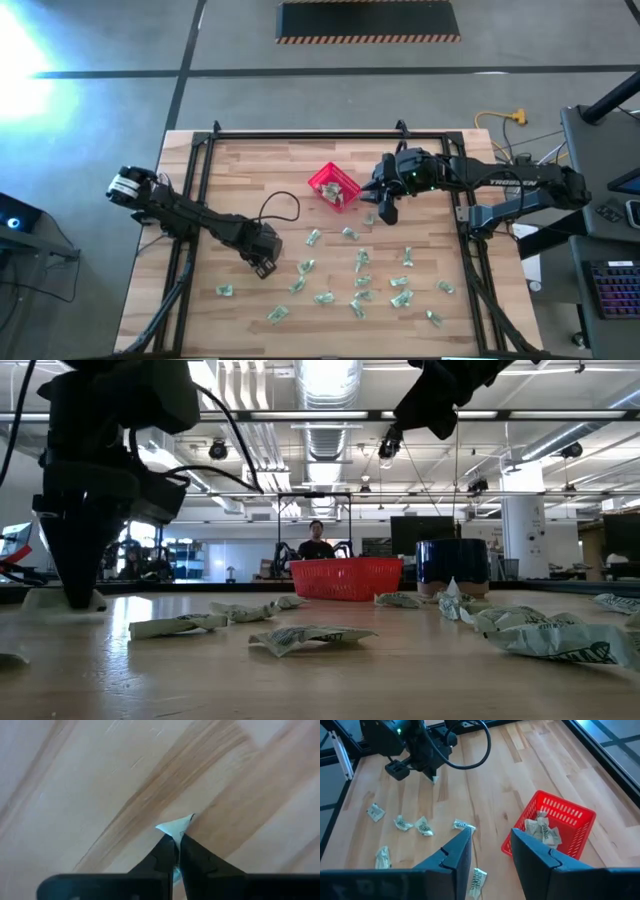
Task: Pick and place Stevia / Truvia into bins
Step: Put the stevia packet into the red basket
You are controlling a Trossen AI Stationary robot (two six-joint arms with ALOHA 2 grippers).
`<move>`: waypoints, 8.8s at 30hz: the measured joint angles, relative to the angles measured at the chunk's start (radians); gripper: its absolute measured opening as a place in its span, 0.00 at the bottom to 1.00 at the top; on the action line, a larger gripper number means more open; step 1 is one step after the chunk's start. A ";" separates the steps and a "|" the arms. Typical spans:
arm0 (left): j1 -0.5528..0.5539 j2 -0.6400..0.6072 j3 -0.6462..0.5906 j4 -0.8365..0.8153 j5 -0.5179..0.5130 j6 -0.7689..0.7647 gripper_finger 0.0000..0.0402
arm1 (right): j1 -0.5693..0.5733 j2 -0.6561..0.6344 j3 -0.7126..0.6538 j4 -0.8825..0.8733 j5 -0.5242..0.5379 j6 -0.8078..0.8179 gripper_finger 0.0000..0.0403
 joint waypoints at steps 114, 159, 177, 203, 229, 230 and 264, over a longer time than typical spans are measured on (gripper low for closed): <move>0.547 -0.225 0.206 0.362 -0.053 0.773 0.34 | 0.670 0.266 -0.346 -0.297 0.260 1.629 0.40; 0.479 -0.225 0.139 0.331 0.015 0.566 0.34 | 0.121 0.080 -0.345 0.513 0.451 0.389 0.03; 0.325 -0.225 0.082 0.337 0.019 0.375 0.34 | -0.063 0.265 -0.252 0.594 0.207 0.224 0.03; 0.099 -0.225 0.073 0.337 0.018 0.300 0.34 | -0.143 0.589 0.262 0.069 0.188 0.040 0.25; -0.419 -0.240 0.071 -0.081 0.038 -0.076 0.34 | -0.041 0.521 0.259 -0.050 -0.405 -0.168 0.37; -0.434 -0.237 0.070 -0.099 0.020 -0.089 0.34 | -0.031 0.521 0.259 -0.049 -0.419 -0.176 0.36; -0.544 -0.117 -0.166 0.146 -0.035 -0.116 0.34 | 0.047 0.521 0.253 -0.039 -0.438 -0.139 0.28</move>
